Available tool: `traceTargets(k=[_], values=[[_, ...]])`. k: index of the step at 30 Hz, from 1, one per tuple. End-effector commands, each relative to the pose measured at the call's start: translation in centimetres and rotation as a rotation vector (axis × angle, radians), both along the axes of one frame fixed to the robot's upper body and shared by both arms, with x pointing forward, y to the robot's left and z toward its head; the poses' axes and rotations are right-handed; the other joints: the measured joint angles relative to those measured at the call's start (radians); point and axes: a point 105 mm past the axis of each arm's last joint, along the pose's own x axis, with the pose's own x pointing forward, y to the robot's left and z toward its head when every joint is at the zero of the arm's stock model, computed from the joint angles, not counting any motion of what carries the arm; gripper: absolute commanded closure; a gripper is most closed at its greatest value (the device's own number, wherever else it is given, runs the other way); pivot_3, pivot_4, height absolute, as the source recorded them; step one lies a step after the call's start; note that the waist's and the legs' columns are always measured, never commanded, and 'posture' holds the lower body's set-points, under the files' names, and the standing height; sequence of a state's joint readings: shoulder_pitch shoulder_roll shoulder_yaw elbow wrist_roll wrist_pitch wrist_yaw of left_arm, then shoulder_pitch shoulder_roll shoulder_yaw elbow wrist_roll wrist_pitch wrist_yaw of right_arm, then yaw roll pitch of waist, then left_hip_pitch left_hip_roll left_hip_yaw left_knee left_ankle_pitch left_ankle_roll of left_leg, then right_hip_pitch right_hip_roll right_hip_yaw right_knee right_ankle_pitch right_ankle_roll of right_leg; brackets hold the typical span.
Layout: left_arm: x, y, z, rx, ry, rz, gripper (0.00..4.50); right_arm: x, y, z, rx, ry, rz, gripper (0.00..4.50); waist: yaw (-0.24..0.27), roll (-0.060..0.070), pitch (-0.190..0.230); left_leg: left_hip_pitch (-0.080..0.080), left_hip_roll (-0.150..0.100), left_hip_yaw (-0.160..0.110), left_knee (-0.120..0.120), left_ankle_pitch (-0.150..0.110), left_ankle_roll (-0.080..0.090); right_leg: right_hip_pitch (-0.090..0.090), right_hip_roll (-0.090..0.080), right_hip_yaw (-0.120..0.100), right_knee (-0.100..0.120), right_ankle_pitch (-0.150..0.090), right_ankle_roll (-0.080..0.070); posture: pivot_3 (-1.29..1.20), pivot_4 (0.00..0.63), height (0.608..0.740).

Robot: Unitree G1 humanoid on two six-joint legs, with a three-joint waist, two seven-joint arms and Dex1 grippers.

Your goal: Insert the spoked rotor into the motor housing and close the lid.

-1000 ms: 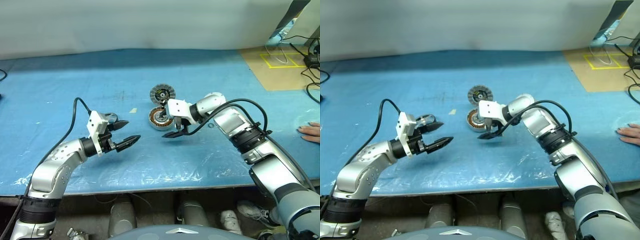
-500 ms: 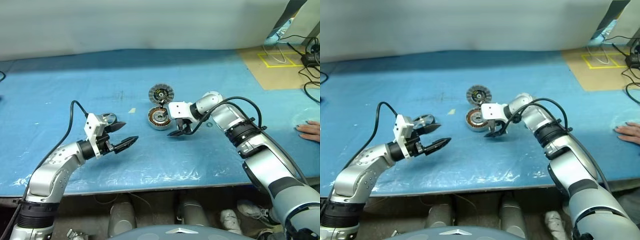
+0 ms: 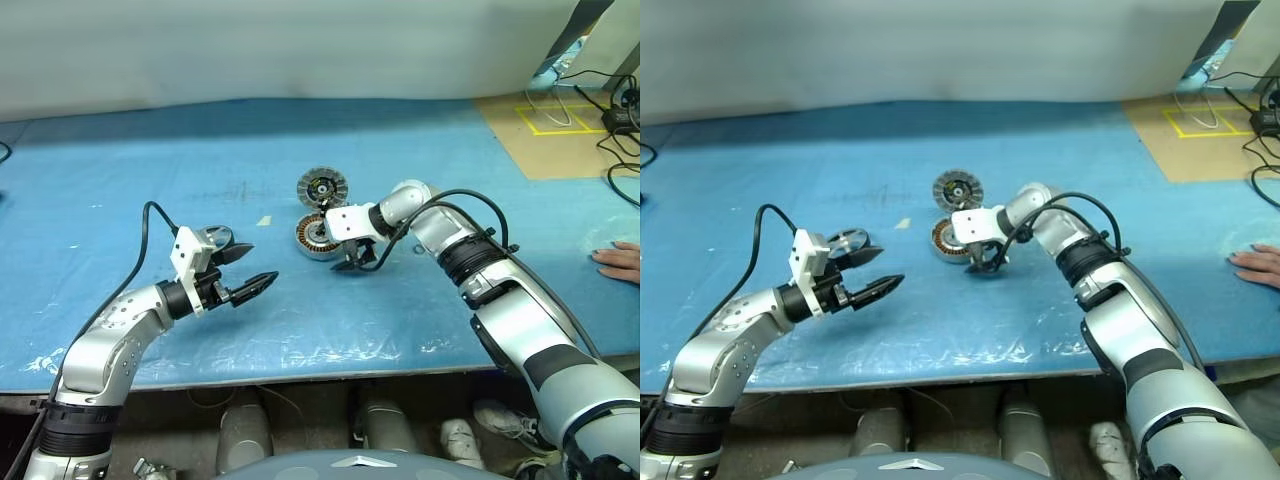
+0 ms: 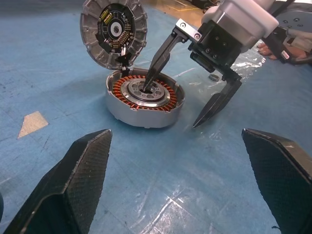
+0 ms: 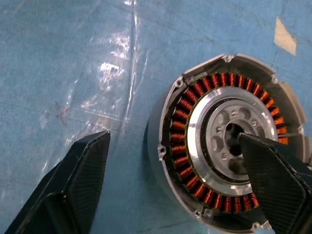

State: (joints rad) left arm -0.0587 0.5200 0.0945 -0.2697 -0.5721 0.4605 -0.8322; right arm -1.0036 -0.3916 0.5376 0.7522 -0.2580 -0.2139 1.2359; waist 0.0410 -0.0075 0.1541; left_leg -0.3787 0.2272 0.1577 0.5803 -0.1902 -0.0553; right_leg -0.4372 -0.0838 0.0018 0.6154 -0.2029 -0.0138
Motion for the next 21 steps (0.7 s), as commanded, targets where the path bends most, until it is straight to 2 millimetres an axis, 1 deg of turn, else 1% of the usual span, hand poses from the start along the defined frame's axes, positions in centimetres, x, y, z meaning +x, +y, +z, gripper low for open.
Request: traceTargets(k=[1, 2, 3, 5, 6, 9, 13, 16, 18, 21], values=[[0.0, -0.4, 1.0, -0.004, -0.046, -0.012, 0.0, 0.2, 0.5, 0.8, 0.004, -0.028, 0.018, 0.98, 0.0, 0.0, 0.0, 0.0, 0.0, 0.0, 0.0, 0.0, 0.0, 0.0, 0.0, 0.0, 0.0, 0.0, 0.0, 0.0, 0.15, 0.74], [0.0, -0.4, 1.0, -0.005, -0.045, -0.011, 0.0, 0.4, 0.6, 0.6, -0.001, -0.037, 0.016, 1.28, 0.0, 0.0, 0.0, 0.0, 0.0, 0.0, 0.0, 0.0, 0.0, 0.0, 0.0, 0.0, 0.0, 0.0, 0.0, 0.0, 0.15, 0.74], [0.1, -0.5, 1.0, -0.004, -0.045, -0.011, 0.0, 0.5, 0.6, 0.4, -0.005, -0.042, 0.009, 1.73, 0.0, 0.0, 0.0, 0.0, 0.0, 0.0, 0.0, 0.0, 0.0, 0.0, 0.0, 0.0, 0.001, 0.0, 0.0, 0.0, 0.15, 0.74], [0.1, -0.6, 1.0, -0.006, -0.045, -0.012, 0.0, 0.8, 0.5, 0.1, -0.02, -0.057, 0.001, 2.37, 0.0, 0.0, 0.0, 0.001, 0.0, 0.0, 0.001, 0.0, 0.0, 0.0, 0.0, 0.0, 0.001, 0.0, 0.0, 0.0, 0.15, 0.74], [0.1, -0.6, 1.0, -0.007, -0.046, -0.013, 0.0, 0.9, 0.4, 0.0, -0.025, -0.061, -0.004, 2.59, -0.001, 0.0, 0.0, 0.001, 0.0, 0.0, 0.001, 0.0, 0.0, 0.0, 0.0, 0.0, 0.001, 0.0, 0.0, 0.0, 0.15, 0.74], [0.2, -0.7, 1.1, -0.009, -0.048, -0.01, 0.0, 1.1, 0.4, -0.2, -0.046, -0.077, -0.001, 2.66, -0.001, 0.0, 0.0, 0.003, 0.0, 0.0, 0.001, 0.0, 0.0, 0.001, 0.0, 0.0, 0.003, 0.0, 0.0, 0.0, 0.15, 0.74], [0.2, -0.8, 1.2, -0.012, -0.048, -0.009, 0.0, 0.2, 0.5, 0.0, -0.063, -0.042, 0.047, 2.66, -0.001, 0.0, 0.0, 0.005, 0.0, 0.0, 0.001, 0.0, 0.0, 0.002, 0.0, 0.001, 0.005, 0.0, -0.001, 0.0, 0.15, 0.74], [0.2, -0.9, 1.2, -0.013, -0.046, -0.012, 0.0, -1.7, 0.4, 1.0, -0.061, 0.042, 0.117, 2.66, 0.002, 0.0, 0.0, 0.004, 0.0, 0.0, 0.001, 0.0, 0.0, 0.002, 0.0, 0.001, 0.005, 0.0, -0.001, 0.0, 0.15, 0.74], [0.2, -0.9, 1.2, -0.015, -0.045, -0.014, 0.0, -2.8, 0.4, 1.4, -0.059, 0.092, 0.133, 2.66, 0.003, 0.0, 0.0, 0.003, 0.002, 0.0, 0.001, 0.0, 0.0, 0.002, 0.002, 0.0, 0.003, 0.0, -0.002, 0.0, 0.15, 0.74], [0.2, -1.1, 1.1, -0.014, -0.042, -0.02, 0.0, -5.7, -0.3, 1.9, -0.085, 0.17, 0.201, 2.66, 0.006, 0.0, 0.0, 0.0, 0.003, 0.0, 0.001, 0.0, 0.002, 0.0, 0.003, 0.0, 0.001, 0.0, -0.002, 0.0, 0.15, 0.74]])
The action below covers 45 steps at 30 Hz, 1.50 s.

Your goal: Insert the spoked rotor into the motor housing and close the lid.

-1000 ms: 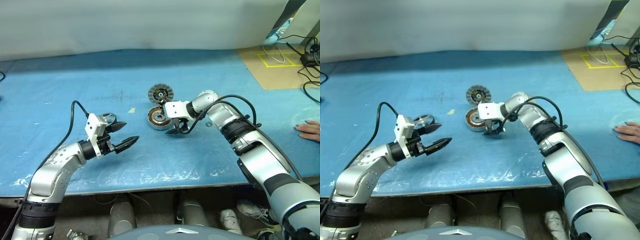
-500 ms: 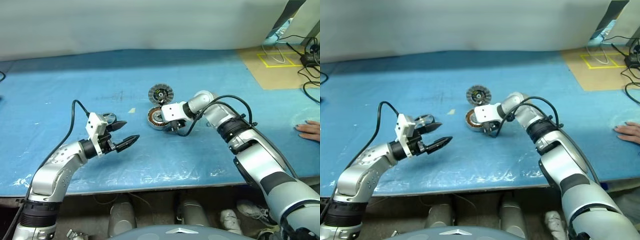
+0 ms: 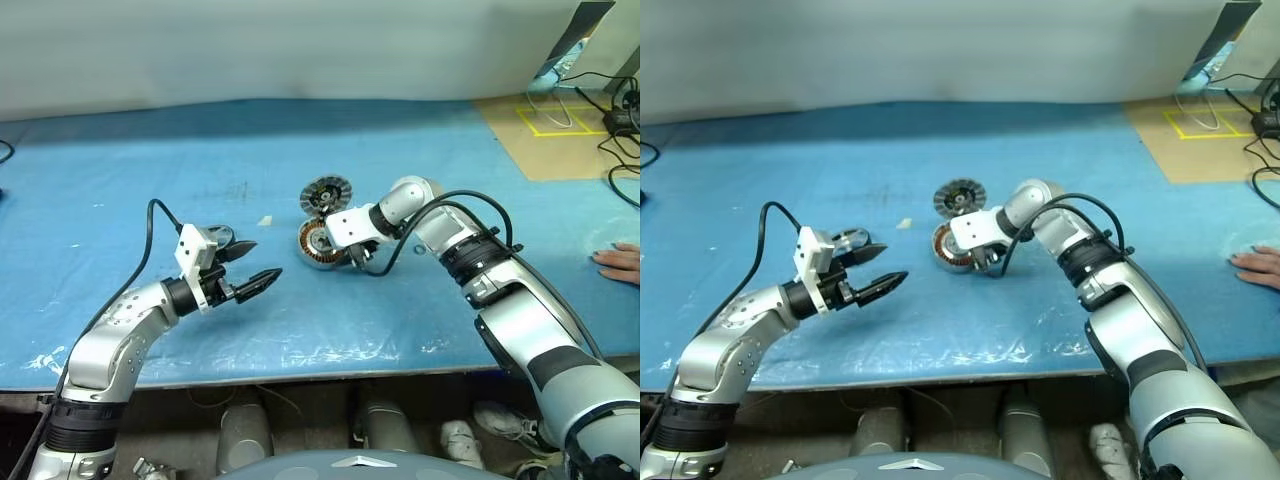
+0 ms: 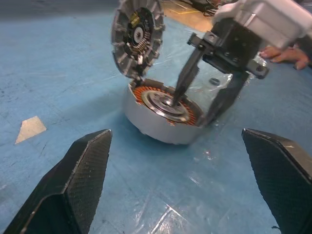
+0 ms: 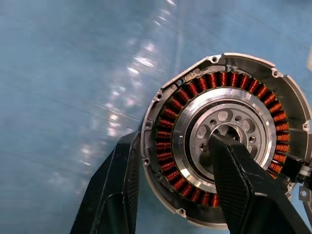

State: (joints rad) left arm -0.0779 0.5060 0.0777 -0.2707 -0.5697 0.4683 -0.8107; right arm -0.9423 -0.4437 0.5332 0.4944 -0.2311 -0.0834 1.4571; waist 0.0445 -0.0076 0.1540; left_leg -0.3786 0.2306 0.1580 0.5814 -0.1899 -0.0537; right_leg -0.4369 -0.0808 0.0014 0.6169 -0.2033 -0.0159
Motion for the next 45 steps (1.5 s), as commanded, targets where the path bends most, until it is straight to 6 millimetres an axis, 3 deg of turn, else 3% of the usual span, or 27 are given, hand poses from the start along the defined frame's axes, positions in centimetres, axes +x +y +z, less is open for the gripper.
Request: traceTargets(k=[1, 3, 8, 17, 23, 29, 35, 37, 42, 45], values=[[-0.2, -0.6, 0.9, -0.008, -0.037, -0.025, 0.0, -3.1, -0.3, 1.1, -0.01, 0.079, 0.076, 2.66, 0.005, 0.0, 0.0, -0.001, 0.001, 0.0, 0.0, 0.001, 0.001, -0.001, 0.001, 0.0, 0.0, 0.0, 0.0, 0.0, 0.15, 0.74], [-0.2, -0.6, 0.9, -0.009, -0.036, -0.029, 0.0, -3.3, -0.4, 0.9, -0.015, 0.102, 0.044, 2.66, 0.003, 0.0, 0.0, -0.001, 0.003, 0.0, 0.0, 0.001, 0.002, -0.001, 0.003, -0.001, 0.0, 0.0, -0.001, 0.0, 0.15, 0.74], [-0.3, -0.7, 0.8, -0.004, -0.031, -0.037, 0.0, -1.3, -0.8, -1.1, -0.051, 0.046, -0.074, 2.66, -0.003, 0.0, 0.0, 0.004, 0.006, 0.001, 0.0, -0.001, -0.001, 0.0, 0.006, 0.0, 0.002, -0.002, -0.004, 0.0, 0.15, 0.74], [-0.2, -0.5, 0.8, 0.002, -0.032, -0.037, 0.0, -0.7, -0.1, -1.5, -0.065, -0.021, -0.089, 2.66, -0.003, 0.0, 0.0, 0.012, 0.006, 0.003, -0.001, -0.001, -0.002, 0.006, 0.005, 0.001, 0.004, -0.001, -0.006, 0.0, 0.15, 0.74], [-0.3, -0.6, 0.7, -0.003, -0.033, -0.039, 0.0, -0.6, 0.7, -0.5, -0.007, 0.062, -0.174, 0.76, -0.003, 0.0, 0.0, 0.01, 0.007, 0.004, -0.002, -0.001, -0.002, 0.004, 0.006, 0.001, 0.003, -0.001, -0.006, 0.0, 0.15, 0.74], [-0.6, -0.8, 0.6, -0.012, -0.021, -0.046, 0.0, -1.6, 0.4, 3.0, 0.105, 0.052, -0.119, 0.76, 0.002, 0.001, 0.001, 0.007, 0.007, 0.006, -0.002, -0.001, -0.002, 0.003, 0.006, 0.001, -0.001, -0.001, -0.006, 0.0, 0.15, 0.74], [-1.0, -1.1, 1.8, -0.041, -0.022, -0.088, 0.0, -3.3, -1.4, 6.2, 0.301, 0.124, -0.17, 0.76, 0.002, 0.0, 0.001, 0.006, 0.008, 0.006, -0.004, 0.001, -0.005, 0.001, 0.006, 0.001, -0.003, -0.001, -0.006, 0.0, 0.15, 0.74], [-1.3, -1.3, 2.0, -0.035, -0.021, -0.114, 0.0, -3.2, -2.8, 6.6, 0.392, 0.185, -0.283, 0.76, 0.002, 0.0, 0.001, 0.006, 0.008, 0.007, -0.004, 0.001, -0.005, 0.001, 0.006, 0.001, -0.003, -0.001, -0.006, 0.0, 0.15, 0.74], [-1.3, -1.7, 2.1, 0.007, -0.025, -0.161, 0.0, -1.1, -8.2, 5.7, 0.513, 0.043, -0.617, 0.76, 0.009, 0.0, 0.001, 0.007, 0.007, 0.008, -0.004, 0.001, -0.005, 0.002, 0.006, 0.003, -0.003, -0.001, -0.006, 0.0, 0.15, 0.74], [-1.0, -1.5, 2.4, 0.018, -0.036, -0.181, 0.0, -1.5, -10.5, 5.4, 0.581, 0.022, -0.754, 0.76, 0.013, 0.001, 0.001, 0.007, 0.007, 0.008, -0.005, 0.001, -0.006, 0.002, 0.006, 0.003, -0.004, -0.001, -0.006, 0.0, 0.15, 0.74]])
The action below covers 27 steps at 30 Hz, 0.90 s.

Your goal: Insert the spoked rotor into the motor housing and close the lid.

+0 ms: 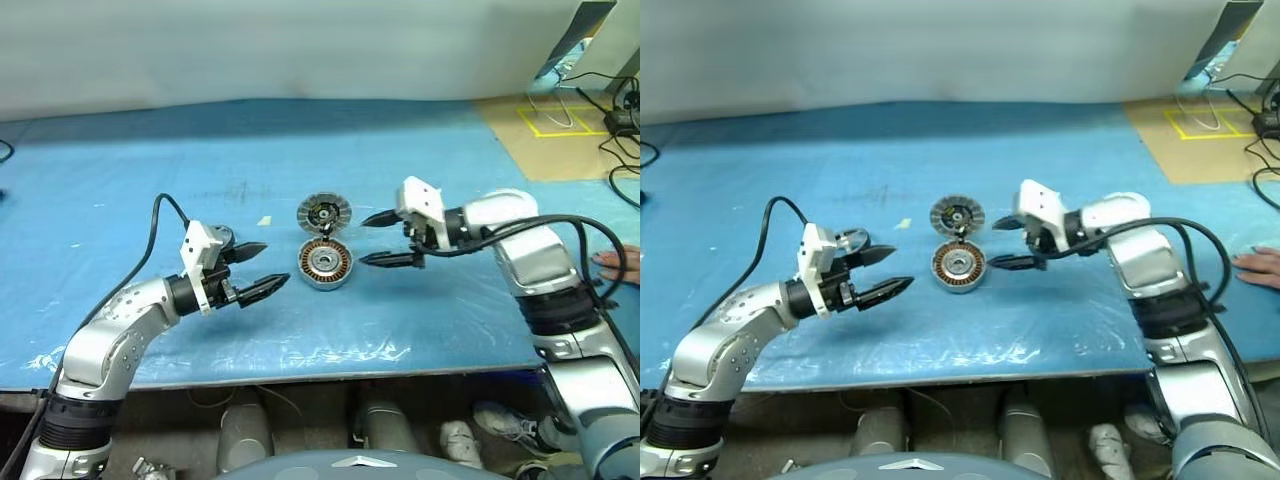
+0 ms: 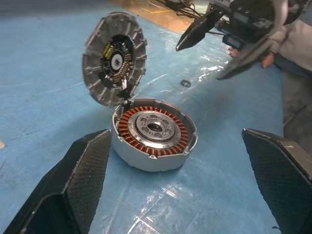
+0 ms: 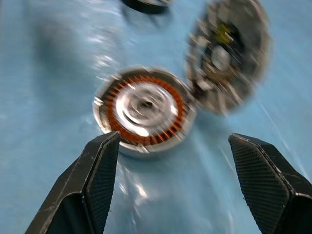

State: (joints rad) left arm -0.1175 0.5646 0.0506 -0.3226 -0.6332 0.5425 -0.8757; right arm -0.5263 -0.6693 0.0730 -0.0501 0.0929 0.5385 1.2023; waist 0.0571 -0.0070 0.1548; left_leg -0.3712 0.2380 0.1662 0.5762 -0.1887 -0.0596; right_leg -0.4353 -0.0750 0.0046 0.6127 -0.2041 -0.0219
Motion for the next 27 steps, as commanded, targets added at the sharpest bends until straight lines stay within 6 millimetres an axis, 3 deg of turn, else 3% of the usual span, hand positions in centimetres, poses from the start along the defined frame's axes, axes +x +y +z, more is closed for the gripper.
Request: traceTargets(k=[1, 6, 13, 18, 22, 27], values=[[0.2, -0.2, 1.2, 0.01, -0.054, -0.047, 0.0, -0.1, -1.9, 1.7, 0.084, -0.08, -0.139, 0.76, -0.001, 0.0, 0.0, 0.0, 0.0, 0.0, 0.0, 0.0, 0.0, 0.0, 0.0, 0.0, -0.001, 0.0, 0.0, 0.0, 0.15, 0.74], [0.7, -1.5, 1.8, 0.034, -0.107, -0.132, 0.0, 0.1, -4.8, -1.9, 0.157, -0.059, -0.42, 0.76, -0.007, 0.0, 0.0, 0.002, 0.0, 0.001, -0.003, 0.0, 0.0, 0.0, 0.0, 0.001, -0.002, 0.0, 0.0, 0.0, 0.15, 0.74], [1.1, -3.9, 1.0, 0.08, -0.121, -0.284, 0.0, 0.4, -5.1, -6.0, 0.279, -0.004, -0.62, 0.76, -0.012, 0.001, 0.0, 0.002, -0.001, 0.002, -0.005, 0.0, 0.0, 0.0, 0.0, 0.001, -0.003, 0.0, 0.0, 0.0, 0.15, 0.74], [1.7, -4.4, 1.1, 0.102, -0.135, -0.315, 0.0, 1.3, -5.8, -5.9, 0.295, -0.045, -0.675, 0.76, -0.01, 0.001, 0.0, 0.002, -0.002, 0.002, -0.005, 0.0, 0.0, 0.0, -0.001, 0.001, -0.004, 0.0, 0.0, 0.0, 0.15, 0.74], [1.9, -4.0, 1.3, 0.096, -0.126, -0.311, 0.0, 0.8, -5.4, -4.8, 0.341, -0.041, -0.636, 0.76, -0.004, 0.001, 0.0, 0.002, -0.003, 0.002, -0.005, 0.0, 0.0, 0.001, -0.002, 0.001, -0.004, 0.0, 0.001, 0.0, 0.15, 0.74], [1.6, -3.8, 1.1, 0.106, -0.115, -0.306, 0.0, 0.2, -4.7, -4.9, 0.332, -0.022, -0.589, 0.76, -0.003, 0.001, 0.0, 0.002, -0.002, 0.002, -0.005, 0.0, -0.001, 0.001, -0.001, 0.001, -0.005, 0.0, 0.001, 0.0, 0.15, 0.74]])
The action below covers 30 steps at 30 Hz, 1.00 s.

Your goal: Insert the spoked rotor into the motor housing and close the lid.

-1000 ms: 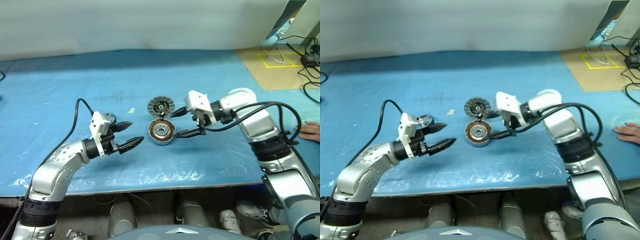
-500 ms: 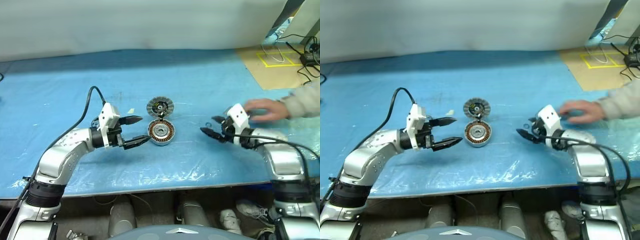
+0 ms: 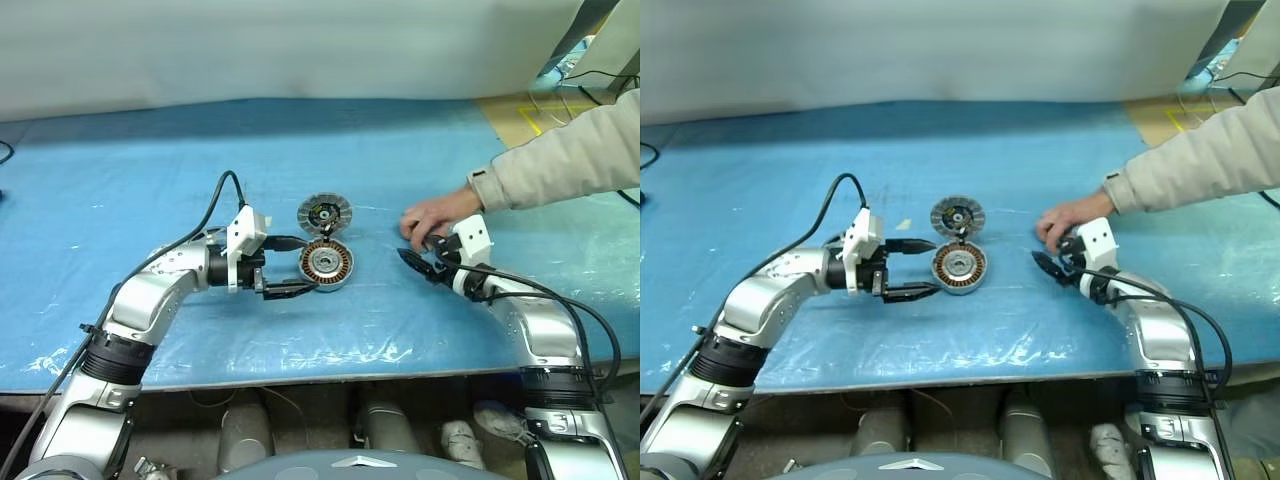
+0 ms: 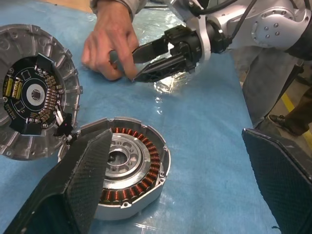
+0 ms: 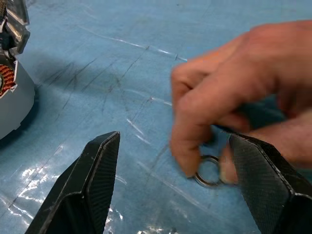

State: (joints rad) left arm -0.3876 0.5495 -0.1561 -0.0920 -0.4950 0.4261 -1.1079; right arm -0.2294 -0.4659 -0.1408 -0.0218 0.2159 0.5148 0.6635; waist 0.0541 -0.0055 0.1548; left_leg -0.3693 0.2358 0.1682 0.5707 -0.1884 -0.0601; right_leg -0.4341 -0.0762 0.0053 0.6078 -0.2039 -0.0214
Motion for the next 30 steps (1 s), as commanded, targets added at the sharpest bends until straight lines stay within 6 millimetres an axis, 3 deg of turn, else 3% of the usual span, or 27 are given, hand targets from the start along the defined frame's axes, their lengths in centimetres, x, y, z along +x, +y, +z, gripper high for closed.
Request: traceTargets(k=[1, 11, 19, 30], values=[[-0.2, 0.1, 0.9, -0.01, -0.032, 0.0, 0.0, -0.4, 0.6, 1.0, 0.016, -0.029, 0.042, 0.76, 0.0, 0.0, 0.0, 0.0, 0.0, 0.0, 0.0, 0.0, 0.0, 0.0, 0.0, 0.0, 0.0, 0.0, 0.0, 0.0, 0.15, 0.74], [-0.4, 0.6, 1.0, -0.017, -0.019, 0.03, 0.0, -0.4, 1.5, 1.7, 0.024, -0.033, 0.084, 0.76, -0.003, 0.0, 0.0, 0.0, 0.0, 0.0, 0.0, 0.0, 0.0, 0.0, 0.0, 0.0, 0.0, 0.0, 0.0, 0.0, 0.15, 0.74], [-0.2, 2.4, 1.2, -0.024, -0.008, 0.094, 0.0, 0.0, 2.9, 2.2, 0.026, -0.048, 0.135, 0.76, -0.003, 0.0, 0.0, 0.0, 0.0, 0.0, -0.001, 0.0, 0.0, 0.0, 0.0, 0.0, 0.0, 0.0, 0.0, 0.0, 0.15, 0.74], [0.1, 2.5, 2.0, -0.021, -0.017, 0.128, 0.0, 5.3, 7.1, 0.7, 0.022, -0.064, 0.18, 0.76, -0.008, 0.0, 0.0, -0.001, 0.0, 0.0, 0.0, 0.0, 0.0, -0.001, 0.0, 0.0, 0.0, 0.0, 0.0, 0.0, 0.15, 0.74]])
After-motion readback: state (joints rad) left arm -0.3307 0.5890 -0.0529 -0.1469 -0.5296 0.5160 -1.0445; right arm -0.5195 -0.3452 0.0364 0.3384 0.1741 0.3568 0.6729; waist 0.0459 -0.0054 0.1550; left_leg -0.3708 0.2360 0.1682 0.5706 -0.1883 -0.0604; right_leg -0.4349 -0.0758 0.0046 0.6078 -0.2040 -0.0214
